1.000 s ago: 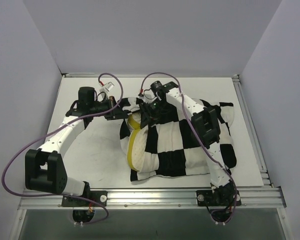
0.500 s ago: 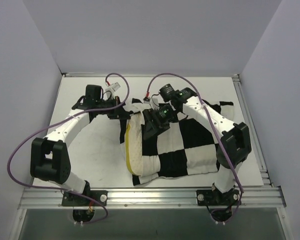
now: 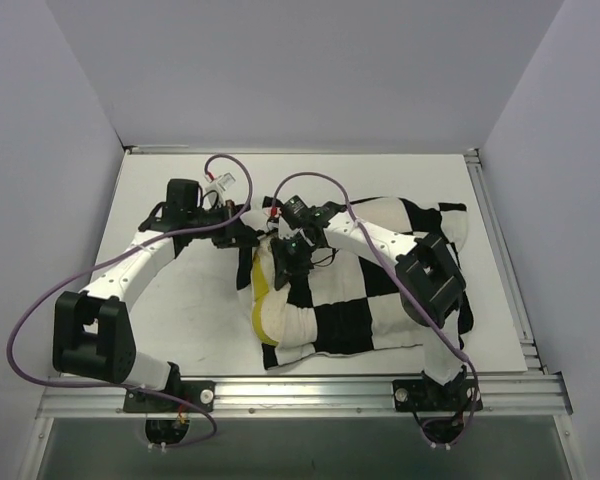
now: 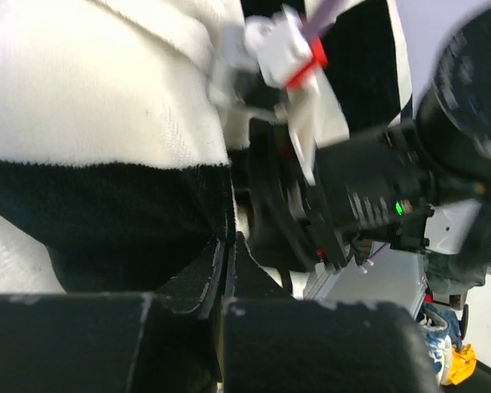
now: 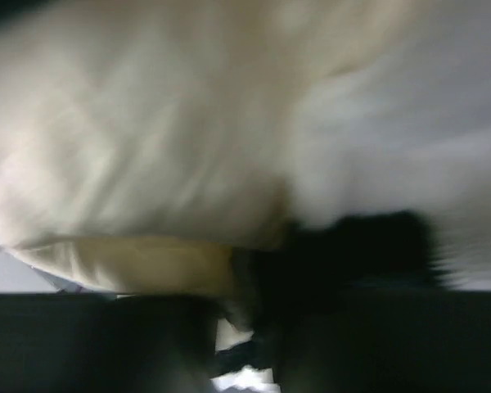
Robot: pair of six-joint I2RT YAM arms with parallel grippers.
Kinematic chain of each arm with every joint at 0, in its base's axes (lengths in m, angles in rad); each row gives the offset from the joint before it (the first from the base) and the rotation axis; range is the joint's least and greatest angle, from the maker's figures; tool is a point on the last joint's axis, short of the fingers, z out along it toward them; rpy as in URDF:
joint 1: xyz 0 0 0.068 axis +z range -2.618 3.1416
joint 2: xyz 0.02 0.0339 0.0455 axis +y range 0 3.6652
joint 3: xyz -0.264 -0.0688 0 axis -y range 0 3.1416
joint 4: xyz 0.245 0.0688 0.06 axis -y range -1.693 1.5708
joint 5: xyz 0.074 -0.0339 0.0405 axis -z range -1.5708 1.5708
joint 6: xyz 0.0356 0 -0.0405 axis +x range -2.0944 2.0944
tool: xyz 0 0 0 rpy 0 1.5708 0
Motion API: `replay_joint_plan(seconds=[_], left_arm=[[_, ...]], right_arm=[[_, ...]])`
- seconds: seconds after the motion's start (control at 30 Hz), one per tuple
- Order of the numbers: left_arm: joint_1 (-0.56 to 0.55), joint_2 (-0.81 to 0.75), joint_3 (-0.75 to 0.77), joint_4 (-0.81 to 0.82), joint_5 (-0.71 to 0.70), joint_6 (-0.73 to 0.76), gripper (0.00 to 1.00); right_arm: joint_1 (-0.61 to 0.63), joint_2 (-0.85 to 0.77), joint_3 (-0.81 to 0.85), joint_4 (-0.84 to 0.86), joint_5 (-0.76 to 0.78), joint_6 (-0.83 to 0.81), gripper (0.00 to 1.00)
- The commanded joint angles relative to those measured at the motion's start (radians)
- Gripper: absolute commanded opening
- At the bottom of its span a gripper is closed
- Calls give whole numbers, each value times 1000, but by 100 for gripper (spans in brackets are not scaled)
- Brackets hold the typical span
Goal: Put the pillow into the pillowcase
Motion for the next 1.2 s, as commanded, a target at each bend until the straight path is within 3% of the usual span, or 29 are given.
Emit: replay_joint_plan(seconds=[0.0, 0.07, 0.2, 0.37, 0.53, 0.67, 0.8, 0.83, 0.87, 0.9, 0.97, 1.0, 1.07, 1.13, 1.17], left_arm=[[3, -74, -7, -46, 54, 26, 0], [8, -94, -4, -126, 71, 68, 0], [12, -105, 29, -227, 118, 147, 0], [-20, -64, 98, -250, 255, 117, 0], [-18, -11, 219, -206, 352, -41, 0], [37, 18, 263, -46, 318, -159, 0], [94, 90, 319, -129, 119, 54, 0], [101, 98, 325, -138, 117, 98, 10], [106, 101, 334, -151, 122, 205, 42], [114, 99, 340, -167, 123, 265, 55], [127, 75, 352, -233, 157, 429, 71], [131, 65, 398, -279, 171, 525, 86], [128, 59, 443, -443, 187, 764, 96], [100, 44, 489, -620, 185, 955, 97], [79, 36, 492, -669, 160, 1135, 97]], right_arm=[[-95, 19, 36, 72, 200, 81, 0], [-169, -48, 21, 122, 230, 83, 0], [-203, -183, 11, 180, 391, 63, 0], [-149, -46, 4, 218, 463, 121, 0], [-83, 155, 24, 244, 623, 147, 0], [-91, 165, 19, 250, 554, 149, 0], [-109, 96, -2, 262, 416, 129, 0], [-109, 87, -13, 262, 402, 121, 0], [-111, 81, -16, 272, 355, 105, 0], [-109, 76, -13, 272, 337, 101, 0], [-106, 74, -21, 270, 297, 94, 0], [-103, 73, -22, 266, 287, 89, 0], [-100, 76, -36, 261, 272, 85, 0], [-100, 74, -51, 262, 266, 86, 0], [-100, 71, -64, 261, 264, 83, 0]])
